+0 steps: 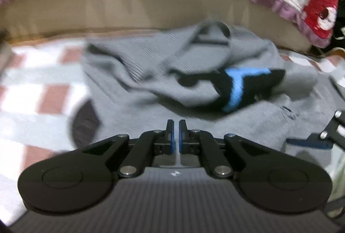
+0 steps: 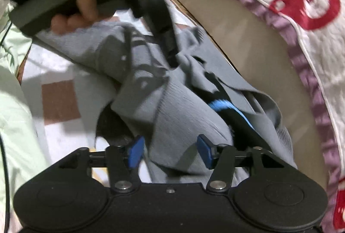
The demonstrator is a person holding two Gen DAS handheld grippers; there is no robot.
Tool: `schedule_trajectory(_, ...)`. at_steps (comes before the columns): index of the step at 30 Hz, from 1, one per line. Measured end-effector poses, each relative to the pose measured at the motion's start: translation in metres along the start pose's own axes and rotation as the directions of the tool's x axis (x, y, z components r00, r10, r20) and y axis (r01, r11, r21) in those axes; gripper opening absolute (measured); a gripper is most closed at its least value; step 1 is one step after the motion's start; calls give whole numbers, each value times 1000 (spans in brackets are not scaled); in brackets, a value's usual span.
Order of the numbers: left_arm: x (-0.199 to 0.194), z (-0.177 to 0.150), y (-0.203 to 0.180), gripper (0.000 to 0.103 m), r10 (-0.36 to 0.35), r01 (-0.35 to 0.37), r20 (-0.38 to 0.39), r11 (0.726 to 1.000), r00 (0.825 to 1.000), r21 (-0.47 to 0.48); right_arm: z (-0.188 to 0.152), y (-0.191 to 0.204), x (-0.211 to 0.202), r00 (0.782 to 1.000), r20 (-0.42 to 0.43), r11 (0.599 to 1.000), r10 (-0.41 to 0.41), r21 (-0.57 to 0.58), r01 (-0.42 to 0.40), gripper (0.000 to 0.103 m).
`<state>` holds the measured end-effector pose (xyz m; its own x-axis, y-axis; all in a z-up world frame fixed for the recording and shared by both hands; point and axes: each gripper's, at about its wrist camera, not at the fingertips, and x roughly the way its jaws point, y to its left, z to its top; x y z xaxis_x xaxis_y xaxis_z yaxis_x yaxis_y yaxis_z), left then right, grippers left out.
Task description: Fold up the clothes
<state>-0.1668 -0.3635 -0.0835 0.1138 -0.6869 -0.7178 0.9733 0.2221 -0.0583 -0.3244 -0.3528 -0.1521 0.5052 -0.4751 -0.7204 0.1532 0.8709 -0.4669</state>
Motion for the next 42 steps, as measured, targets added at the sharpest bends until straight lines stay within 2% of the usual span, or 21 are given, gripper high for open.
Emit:
schedule_trajectory(3, -9, -1, 4, 5, 63, -64, 14, 998, 998, 22, 10, 8, 25, 995, -36, 994, -91, -70, 88, 60)
schedule_trajectory(4, -12, -3, 7, 5, 58, -58, -2, 998, 998, -2, 10, 7, 28, 991, -29, 988, -132, -86, 129, 49)
schedule_trajectory(5, -16, -5, 10, 5, 52, -52, -14, 998, 999, -23, 10, -1, 26, 989, -14, 987, -149, -55, 148, 29)
schedule_trajectory(7, -28, -10, 9, 5, 29, -30, -23, 999, 999, -31, 7, -24, 19, 988, 19, 986, -152, 67, 150, 15)
schedule_trajectory(10, -37, -19, 1, 10, -67, 66, -38, 997, 997, -39, -5, -65, 18, 995, 28, 950, -98, 300, 86, 10)
schedule_trajectory(13, -37, -30, -9, 26, -191, 186, -69, 980, 979, -71, -19, -105, 19, 998, 42, 858, -44, 514, 16, 8)
schedule_trajectory(15, -30, -36, -18, 28, -246, 240, -104, 968, 964, -68, -27, -126, 26, 997, 66, 792, 41, 606, -73, 8)
schedule_trajectory(17, -27, -39, -27, 32, -249, 246, -117, 969, 962, -41, -39, -148, 38, 977, 130, 688, 168, 694, -211, 8)
schedule_trajectory(19, -24, -40, -32, 49, -254, 252, -111, 967, 961, -30, -52, -166, 49, 949, 195, 574, 247, 759, -306, 8)
schedule_trajectory(22, -11, -43, -38, 52, -264, 260, -114, 964, 958, -56, -63, -174, 52, 951, 217, 509, 219, 806, -301, 8)
schedule_trajectory(26, 19, -44, -47, 56, -233, 227, -119, 972, 965, -63, -70, -173, 56, 941, 233, 469, 246, 821, -326, 9)
schedule_trajectory(29, 28, -44, -45, 51, -212, 208, -80, 976, 974, -58, -85, -184, 68, 906, 291, 306, 308, 871, -384, 18)
schedule_trajectory(31, 25, -42, -43, 13, -220, 217, -58, 975, 974, -55, -97, -188, 74, 899, 310, 216, 309, 898, -383, 23)
schedule_trajectory(34, -2, -34, -47, 12, -246, 246, 22, 969, 969, -24, -109, -191, 81, 876, 358, 95, 322, 909, -407, 24)
schedule_trajectory(35, -16, -31, -50, 12, -262, 263, 52, 965, 964, -3, -114, -192, 83, 849, 407, 22, 337, 898, -439, 21)
schedule_trajectory(36, -30, -30, -51, 12, -286, 287, 71, 958, 955, -1, -125, -191, 87, 788, 506, -135, 351, 860, -492, 20)
schedule_trajectory(38, -60, -34, -47, 12, -352, 358, 102, 932, 930, -51, -152, -184, 98, 632, 714, -491, 301, 684, -540, 18)
schedule_trajectory(39, -74, -40, -43, 12, -382, 393, 122, 916, 916, -83, -162, -179, 100, 595, 755, -586, 275, 623, -519, 18)
schedule_trajectory(40, -85, -47, -40, 12, -406, 421, 137, 900, 904, -115, -165, -178, 98, 607, 736, -588, 299, 643, -490, 18)
schedule_trajectory(41, -89, -56, -37, 12, -421, 439, 138, 886, 896, -151, -163, -178, 94, 653, 672, -528, 351, 717, -455, 21)
schedule_trajectory(42, -88, -66, -32, 11, -427, 444, 127, 872, 895, -203, -157, -179, 90, 721, 556, -407, 414, 821, -399, 23)
